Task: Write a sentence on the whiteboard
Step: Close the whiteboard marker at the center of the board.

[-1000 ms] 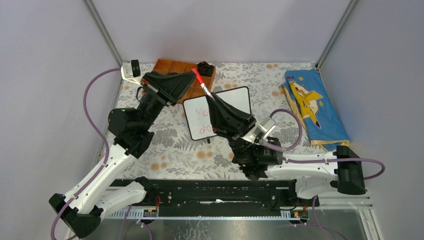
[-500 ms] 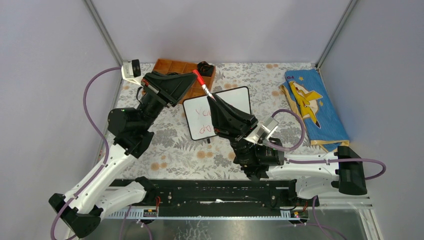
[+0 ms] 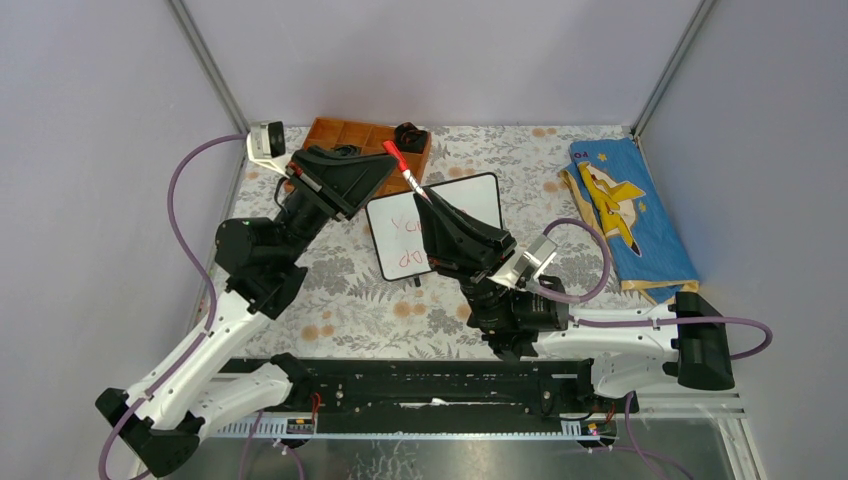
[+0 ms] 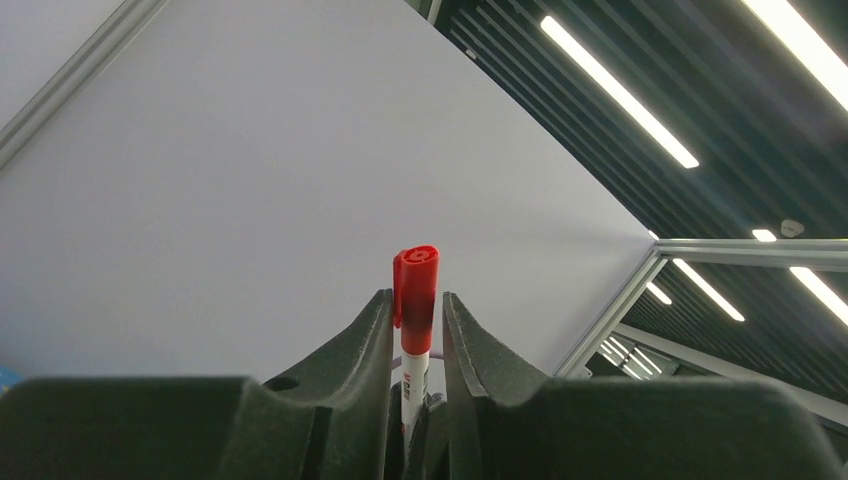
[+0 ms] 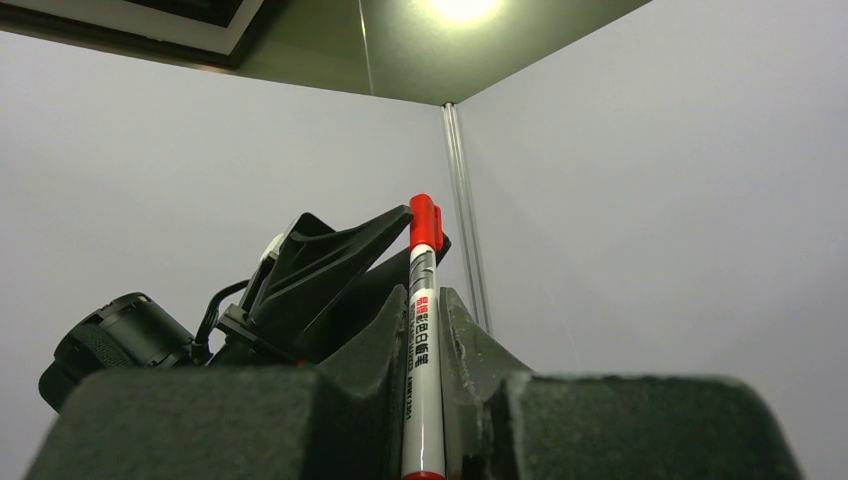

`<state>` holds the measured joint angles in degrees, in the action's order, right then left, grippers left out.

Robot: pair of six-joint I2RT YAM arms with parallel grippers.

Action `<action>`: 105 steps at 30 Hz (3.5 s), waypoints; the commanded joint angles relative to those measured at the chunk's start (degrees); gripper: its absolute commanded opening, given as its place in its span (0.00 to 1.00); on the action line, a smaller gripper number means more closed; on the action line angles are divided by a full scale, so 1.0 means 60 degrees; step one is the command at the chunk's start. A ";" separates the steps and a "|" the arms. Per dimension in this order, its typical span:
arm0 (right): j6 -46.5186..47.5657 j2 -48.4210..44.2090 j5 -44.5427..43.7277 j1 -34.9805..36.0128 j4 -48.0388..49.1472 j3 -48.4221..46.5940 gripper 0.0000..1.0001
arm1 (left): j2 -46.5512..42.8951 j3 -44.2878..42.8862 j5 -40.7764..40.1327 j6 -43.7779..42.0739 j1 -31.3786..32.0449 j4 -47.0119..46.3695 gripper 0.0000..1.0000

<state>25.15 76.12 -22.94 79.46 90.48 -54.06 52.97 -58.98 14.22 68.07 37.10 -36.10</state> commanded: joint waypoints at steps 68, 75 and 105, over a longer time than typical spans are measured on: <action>-0.0194 -0.0894 0.0146 0.0028 -0.0914 0.0302 0.00 | -0.0182 -0.0150 -0.0239 -0.0806 0.0071 0.0113 0.26; -0.0080 -0.0829 -0.0045 0.0028 -0.0904 0.0281 0.00 | -0.0179 -0.0019 -0.0160 -0.0684 0.0064 0.0086 0.16; 0.0036 -0.0535 -0.0330 0.0028 -0.0955 0.0027 0.00 | -0.0128 0.0315 -0.0176 -0.0578 0.0524 0.0084 0.00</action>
<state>24.23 72.27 -23.16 79.50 83.11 -51.55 52.64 -58.11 10.63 65.01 38.33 -34.72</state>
